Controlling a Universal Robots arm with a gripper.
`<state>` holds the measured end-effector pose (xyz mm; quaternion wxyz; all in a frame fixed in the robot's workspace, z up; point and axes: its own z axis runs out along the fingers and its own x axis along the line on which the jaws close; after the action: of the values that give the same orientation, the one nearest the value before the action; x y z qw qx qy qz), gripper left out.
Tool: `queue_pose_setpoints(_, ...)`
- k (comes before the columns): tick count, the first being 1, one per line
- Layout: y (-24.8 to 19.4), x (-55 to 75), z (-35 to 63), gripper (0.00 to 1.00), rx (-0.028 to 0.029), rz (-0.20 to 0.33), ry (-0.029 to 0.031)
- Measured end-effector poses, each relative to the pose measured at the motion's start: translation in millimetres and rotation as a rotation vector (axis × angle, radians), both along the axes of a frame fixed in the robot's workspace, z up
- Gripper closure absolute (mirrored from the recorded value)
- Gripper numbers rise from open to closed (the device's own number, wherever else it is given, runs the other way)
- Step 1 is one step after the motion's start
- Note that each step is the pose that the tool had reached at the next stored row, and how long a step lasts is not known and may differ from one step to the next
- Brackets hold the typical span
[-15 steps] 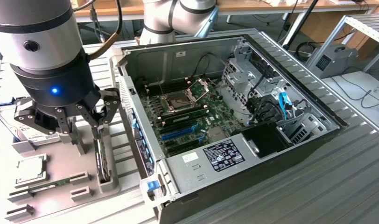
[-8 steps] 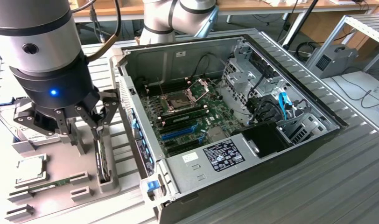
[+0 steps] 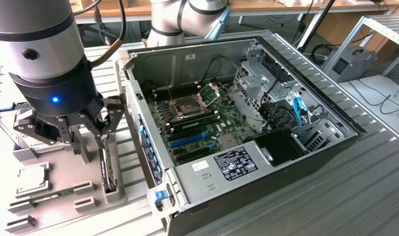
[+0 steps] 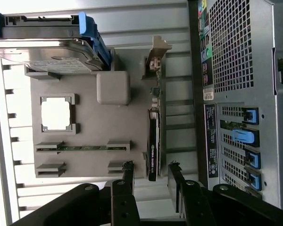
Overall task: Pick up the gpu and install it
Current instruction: 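Pick up the gpu and move the gpu toward the slot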
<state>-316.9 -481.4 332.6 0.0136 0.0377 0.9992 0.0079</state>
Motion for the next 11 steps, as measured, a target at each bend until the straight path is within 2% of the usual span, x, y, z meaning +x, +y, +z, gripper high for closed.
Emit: queue_pose_setpoints(11,0.0,-2.8,-4.3,0.58,-0.0001,0.0,0.0)
